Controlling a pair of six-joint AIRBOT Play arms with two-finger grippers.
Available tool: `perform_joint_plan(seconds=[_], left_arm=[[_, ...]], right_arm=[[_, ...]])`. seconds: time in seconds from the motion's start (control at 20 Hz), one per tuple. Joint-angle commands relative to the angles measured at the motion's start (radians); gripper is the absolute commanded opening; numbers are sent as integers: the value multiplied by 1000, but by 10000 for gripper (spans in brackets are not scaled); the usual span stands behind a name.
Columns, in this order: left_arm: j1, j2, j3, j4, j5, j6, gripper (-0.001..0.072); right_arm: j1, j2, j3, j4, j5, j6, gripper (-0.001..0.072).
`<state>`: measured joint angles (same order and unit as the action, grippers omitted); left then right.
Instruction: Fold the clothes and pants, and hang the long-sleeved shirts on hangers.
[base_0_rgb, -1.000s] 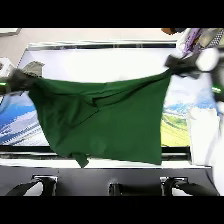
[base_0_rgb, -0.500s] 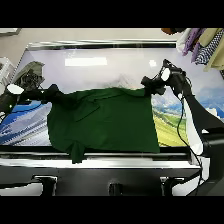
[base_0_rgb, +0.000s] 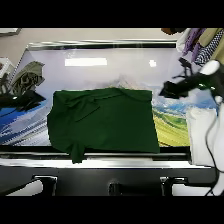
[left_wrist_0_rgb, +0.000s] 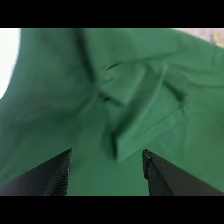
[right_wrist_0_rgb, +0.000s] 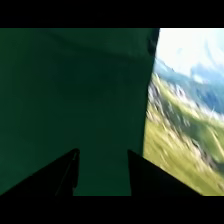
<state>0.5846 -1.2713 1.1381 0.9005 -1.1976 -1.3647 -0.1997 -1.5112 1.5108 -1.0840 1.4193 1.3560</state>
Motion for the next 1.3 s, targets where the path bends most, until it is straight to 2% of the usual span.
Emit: perform_joint_plan(seconds=[0.0, 0.2, 0.35, 0.45, 0.8, 1.0, 1.25], left_arm=[[81, 142, -152, 24, -58, -4, 515], [71, 205, -353, 25, -40, -4, 515], [71, 207, -399, 25, -40, -4, 516], [71, 207, -400, 24, -40, -4, 515], [71, 206, -400, 25, -39, -4, 516], [71, 206, -403, 25, -31, -4, 516], [71, 206, -435, 25, 15, -7, 516]], right_arm=[[-146, 182, -309, 27, 42, -100, 382], [-195, 316, -698, -55, -54, -101, 382], [-194, 327, -861, -47, -116, -115, 381], [-194, 327, -927, -7, -141, -161, 381], [-194, 327, -1015, 57, -181, -190, 381], [-193, 327, -1015, 169, -203, -210, 381], [-193, 327, -1034, 187, -190, -208, 377]])
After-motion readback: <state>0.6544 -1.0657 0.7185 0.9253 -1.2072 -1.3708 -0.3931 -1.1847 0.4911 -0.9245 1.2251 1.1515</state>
